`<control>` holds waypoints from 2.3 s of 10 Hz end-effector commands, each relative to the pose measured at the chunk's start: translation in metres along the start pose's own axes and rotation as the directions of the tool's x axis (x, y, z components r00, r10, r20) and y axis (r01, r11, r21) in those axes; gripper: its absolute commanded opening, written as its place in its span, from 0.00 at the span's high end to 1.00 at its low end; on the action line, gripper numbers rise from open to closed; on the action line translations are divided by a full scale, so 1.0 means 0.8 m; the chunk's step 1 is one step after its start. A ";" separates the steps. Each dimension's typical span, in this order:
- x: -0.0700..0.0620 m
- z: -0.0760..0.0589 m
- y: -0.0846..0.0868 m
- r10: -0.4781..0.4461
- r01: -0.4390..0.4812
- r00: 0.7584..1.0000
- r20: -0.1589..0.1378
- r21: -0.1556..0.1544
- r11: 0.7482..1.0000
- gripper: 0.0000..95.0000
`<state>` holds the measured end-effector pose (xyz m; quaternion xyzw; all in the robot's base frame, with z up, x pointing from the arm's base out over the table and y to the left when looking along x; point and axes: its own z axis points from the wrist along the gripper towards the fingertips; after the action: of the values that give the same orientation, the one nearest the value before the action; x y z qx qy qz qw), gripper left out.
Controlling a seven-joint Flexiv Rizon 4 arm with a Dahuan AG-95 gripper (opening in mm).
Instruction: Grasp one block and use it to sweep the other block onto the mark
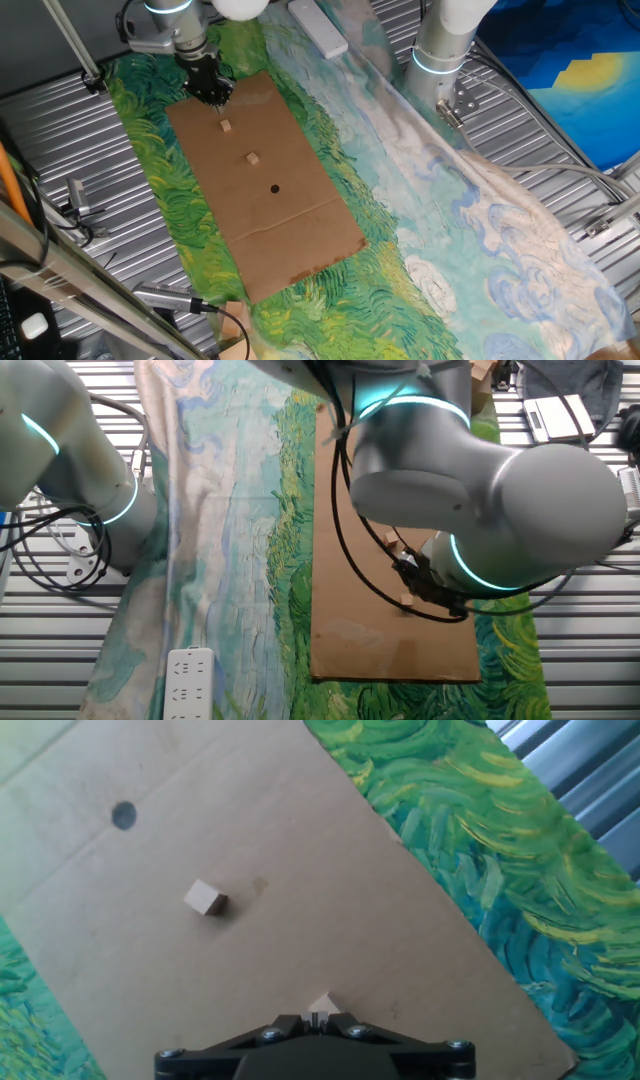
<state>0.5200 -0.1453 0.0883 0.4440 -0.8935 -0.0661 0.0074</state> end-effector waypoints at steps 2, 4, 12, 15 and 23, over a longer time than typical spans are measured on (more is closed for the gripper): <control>0.002 0.001 0.002 0.005 -0.005 1.000 -0.003 0.007 1.000 1.00; 0.007 0.000 0.007 0.010 -0.010 1.000 -0.010 0.012 1.000 1.00; 0.009 0.000 0.010 0.132 -0.132 0.991 -0.029 0.025 0.991 1.00; 0.009 0.000 0.010 0.205 -0.205 0.978 -0.043 0.015 0.979 1.00; 0.009 0.000 0.010 0.282 -0.277 0.957 -0.067 0.071 0.958 1.00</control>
<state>0.5095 -0.1448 0.0896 0.3162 -0.9477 -0.0278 0.0345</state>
